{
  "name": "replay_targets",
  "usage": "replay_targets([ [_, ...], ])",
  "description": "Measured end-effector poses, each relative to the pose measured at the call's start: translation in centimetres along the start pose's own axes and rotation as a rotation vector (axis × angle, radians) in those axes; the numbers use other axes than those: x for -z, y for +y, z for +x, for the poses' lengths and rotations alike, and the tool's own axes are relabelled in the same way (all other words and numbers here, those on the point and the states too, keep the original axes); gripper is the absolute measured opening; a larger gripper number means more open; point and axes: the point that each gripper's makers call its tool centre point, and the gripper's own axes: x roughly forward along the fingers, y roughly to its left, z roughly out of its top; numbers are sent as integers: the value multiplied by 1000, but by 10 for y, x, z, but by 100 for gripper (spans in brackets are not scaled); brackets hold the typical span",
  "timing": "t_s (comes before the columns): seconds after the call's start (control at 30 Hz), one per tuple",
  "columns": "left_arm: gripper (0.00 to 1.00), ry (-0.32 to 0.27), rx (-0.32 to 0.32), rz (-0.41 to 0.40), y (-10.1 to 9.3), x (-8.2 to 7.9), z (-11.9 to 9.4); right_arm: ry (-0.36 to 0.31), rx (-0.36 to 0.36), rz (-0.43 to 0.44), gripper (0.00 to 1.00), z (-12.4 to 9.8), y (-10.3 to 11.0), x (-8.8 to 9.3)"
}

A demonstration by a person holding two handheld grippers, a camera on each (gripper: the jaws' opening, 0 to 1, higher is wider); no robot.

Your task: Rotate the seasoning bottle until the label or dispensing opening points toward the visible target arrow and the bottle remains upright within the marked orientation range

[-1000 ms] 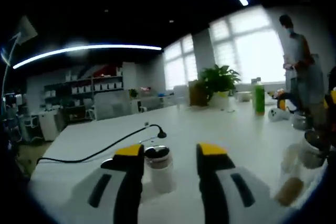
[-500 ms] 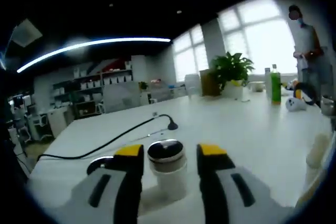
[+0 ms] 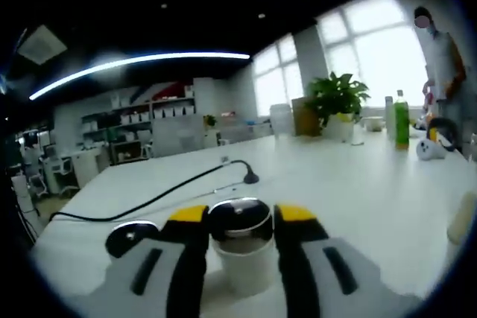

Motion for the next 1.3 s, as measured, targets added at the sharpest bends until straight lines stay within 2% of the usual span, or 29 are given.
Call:
replay_targets([
  [0.13, 35, 2, 21, -24, -1, -2, 0, -2, 2, 1, 13, 0, -1, -1],
  [0.33, 34, 15, 29, -4, -3, -2, 0, 5, 1, 2, 12, 1, -1, 0],
  [0.5, 34, 31, 59, 68, -14, -3, -4, -2, 1, 0, 9, 1, -1, -2],
  [0.63, 34, 42, 86, 13, -16, -3, -11, -6, -3, -2, 7, 2, -1, -4],
  [1.0, 34, 46, 108, 46, -23, -4, -29, 5, -25, 9, 8, 5, 6, 3],
  [1.3, 33, 39, 85, 47, -23, -1, -37, -7, -58, 35, 7, 4, 5, -3],
])
